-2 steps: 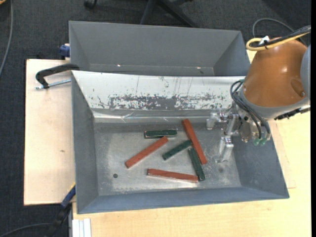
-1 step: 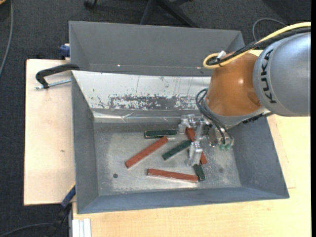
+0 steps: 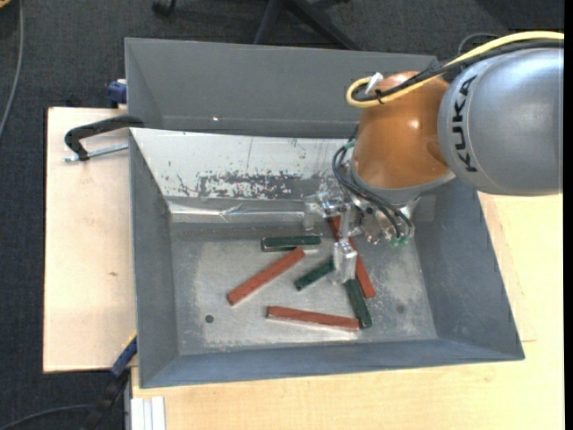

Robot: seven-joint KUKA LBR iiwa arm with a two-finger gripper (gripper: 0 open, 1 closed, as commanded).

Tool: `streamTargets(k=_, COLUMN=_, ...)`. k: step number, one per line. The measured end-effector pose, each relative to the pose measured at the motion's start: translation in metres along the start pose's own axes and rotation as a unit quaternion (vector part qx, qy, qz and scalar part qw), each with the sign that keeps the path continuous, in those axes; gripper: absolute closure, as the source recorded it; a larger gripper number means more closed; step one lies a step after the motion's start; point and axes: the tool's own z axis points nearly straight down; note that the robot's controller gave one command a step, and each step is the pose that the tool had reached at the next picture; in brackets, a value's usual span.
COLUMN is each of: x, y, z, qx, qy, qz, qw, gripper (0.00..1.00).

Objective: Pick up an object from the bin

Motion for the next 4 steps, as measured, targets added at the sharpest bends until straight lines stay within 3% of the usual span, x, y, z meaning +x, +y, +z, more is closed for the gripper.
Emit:
streamTargets(k=1, x=-0.017, y=0.008, z=0.000, qx=0.000, qy=-0.0020, qz=0.075, qw=0.9972, gripper=0.00)
streamTargets(k=2, x=-0.031, y=0.031, z=0.047, qx=0.000, qy=-0.0012, qz=-0.022, qw=0.9998, gripper=0.00)
streamTargets(k=3, x=-0.037, y=0.019, z=0.052, qx=0.000, qy=-0.0046, qz=-0.070, qw=0.9975, gripper=1.00)
streamTargets(k=4, x=-0.037, y=0.019, z=0.052, qx=0.000, qy=-0.0047, qz=-0.070, qw=0.9975, gripper=1.00)
